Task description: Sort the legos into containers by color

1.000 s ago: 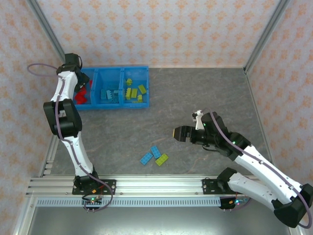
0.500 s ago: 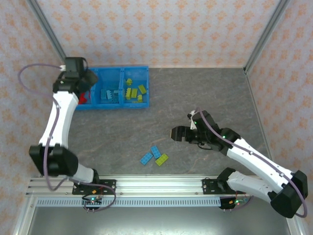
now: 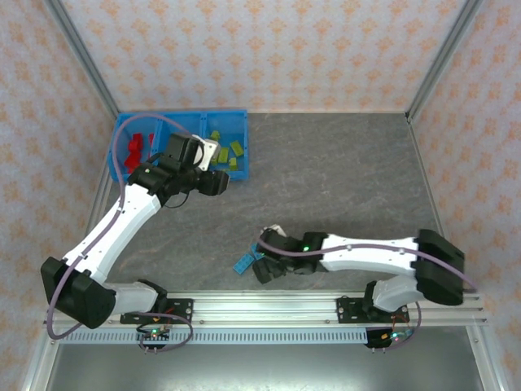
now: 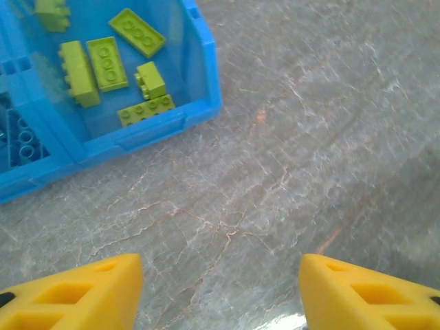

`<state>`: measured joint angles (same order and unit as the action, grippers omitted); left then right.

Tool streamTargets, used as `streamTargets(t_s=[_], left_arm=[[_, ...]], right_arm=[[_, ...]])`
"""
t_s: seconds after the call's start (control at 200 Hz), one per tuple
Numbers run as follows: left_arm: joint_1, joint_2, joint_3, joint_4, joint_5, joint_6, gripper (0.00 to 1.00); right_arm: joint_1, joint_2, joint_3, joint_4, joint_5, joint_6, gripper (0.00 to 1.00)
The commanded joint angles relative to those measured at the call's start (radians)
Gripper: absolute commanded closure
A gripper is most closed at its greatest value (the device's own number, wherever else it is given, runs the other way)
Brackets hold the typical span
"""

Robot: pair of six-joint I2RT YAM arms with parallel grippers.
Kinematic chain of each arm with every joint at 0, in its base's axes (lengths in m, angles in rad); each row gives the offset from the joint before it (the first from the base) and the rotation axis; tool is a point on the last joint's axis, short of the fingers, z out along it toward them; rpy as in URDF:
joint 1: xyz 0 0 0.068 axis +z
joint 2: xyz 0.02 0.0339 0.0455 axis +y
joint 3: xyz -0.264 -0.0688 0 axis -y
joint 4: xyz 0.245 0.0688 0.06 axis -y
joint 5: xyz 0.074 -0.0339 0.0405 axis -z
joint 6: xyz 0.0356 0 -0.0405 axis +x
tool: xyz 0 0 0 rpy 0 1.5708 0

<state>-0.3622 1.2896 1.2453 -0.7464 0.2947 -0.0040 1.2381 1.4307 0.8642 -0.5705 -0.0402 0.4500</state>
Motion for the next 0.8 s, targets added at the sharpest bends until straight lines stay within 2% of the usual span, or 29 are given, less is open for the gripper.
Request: streamTargets(t_s=[0.0,0.14,0.245,0.405,0.525,0.596,0.706,0.791], left_arm=[[-0.001,0.015,0.03,-0.054,0.04,0.128,0.34],[0.003,0.02,0.012,-0.057,-0.021,0.147,0.32],[0.003,0.017,-0.002,-0.057,-0.052,0.151,0.23],[0.005,-0.01,-0.02,-0.034,-0.066,0.15,0.11],[0.005,-0.025,-0.027,-0.028,-0.103,0.148,0.06],[0.005,-0.041,-0.03,-0.023,-0.114,0.149,0.05],[0.005,-0.079,-0.044,-0.007,-0.159,0.143,0.04],[0.007,-0.117,-0.054,0.009,-0.206,0.133,0.04]], right_arm=[[0.025,0.099,0.066,-0.015,0.124,-0.046,0.01],[0.03,0.182,0.06,0.051,0.094,-0.053,0.02],[0.029,0.216,0.05,0.067,0.066,-0.056,0.13],[0.029,0.225,0.05,0.042,0.094,-0.039,0.35],[0.029,0.177,0.042,0.034,0.107,-0.024,0.46],[0.029,0.127,0.06,-0.023,0.155,-0.019,0.51],[0.028,-0.005,0.105,-0.095,0.268,-0.044,0.53],[0.008,-0.095,0.153,-0.076,0.361,-0.119,0.53]])
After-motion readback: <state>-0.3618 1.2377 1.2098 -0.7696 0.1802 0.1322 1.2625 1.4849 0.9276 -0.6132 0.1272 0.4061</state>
